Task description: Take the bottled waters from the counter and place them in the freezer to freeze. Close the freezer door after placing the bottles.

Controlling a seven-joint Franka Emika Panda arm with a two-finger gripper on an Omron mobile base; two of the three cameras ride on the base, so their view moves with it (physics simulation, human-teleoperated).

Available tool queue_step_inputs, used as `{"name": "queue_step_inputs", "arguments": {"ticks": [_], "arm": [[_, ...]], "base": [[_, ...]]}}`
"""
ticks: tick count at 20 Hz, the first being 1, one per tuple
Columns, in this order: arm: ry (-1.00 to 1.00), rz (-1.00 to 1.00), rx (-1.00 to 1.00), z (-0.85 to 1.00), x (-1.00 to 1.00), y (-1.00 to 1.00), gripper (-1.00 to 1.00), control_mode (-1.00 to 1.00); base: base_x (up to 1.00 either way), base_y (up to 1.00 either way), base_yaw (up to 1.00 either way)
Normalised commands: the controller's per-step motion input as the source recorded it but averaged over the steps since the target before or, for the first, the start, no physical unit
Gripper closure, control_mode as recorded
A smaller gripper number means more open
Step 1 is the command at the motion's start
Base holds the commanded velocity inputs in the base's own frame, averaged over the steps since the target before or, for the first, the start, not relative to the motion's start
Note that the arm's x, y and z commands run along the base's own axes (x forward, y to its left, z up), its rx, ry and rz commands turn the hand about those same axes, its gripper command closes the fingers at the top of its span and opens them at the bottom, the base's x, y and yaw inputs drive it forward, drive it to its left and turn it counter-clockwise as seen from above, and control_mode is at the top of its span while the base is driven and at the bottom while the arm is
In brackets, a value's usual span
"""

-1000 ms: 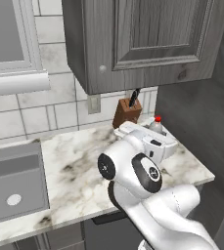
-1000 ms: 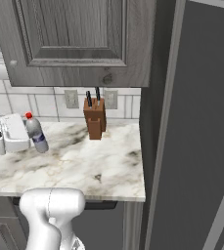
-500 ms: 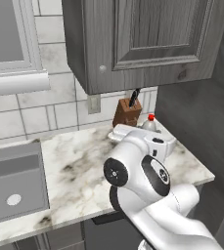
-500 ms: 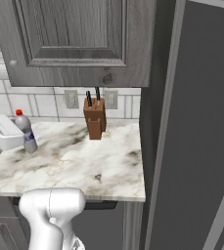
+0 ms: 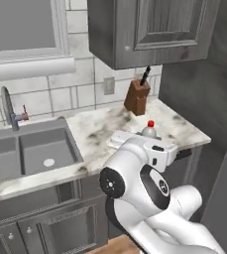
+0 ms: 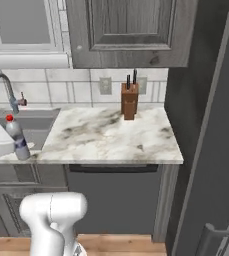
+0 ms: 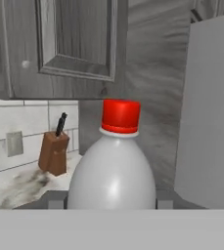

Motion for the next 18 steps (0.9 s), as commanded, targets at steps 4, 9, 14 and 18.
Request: {"name": "queue_step_inputs", "arguments": {"ticks": [4, 9, 14, 18], "arm": [[0.0, 0.0, 0.0, 0.0, 0.0, 0.0, 1.0, 1.0], [0.0, 0.0, 0.0, 0.0, 0.0, 0.0, 1.0, 1.0], [0.0, 0.0, 0.0, 0.0, 0.0, 0.0, 1.0, 1.0], [0.0, 0.0, 0.0, 0.0, 0.0, 0.0, 1.0, 1.0]], "base": [[-0.95, 0.26, -0.63], [-0.88, 0.05, -0.81], [-0.48, -0.13, -0.83], [-0.29, -0.34, -0.82]]}}
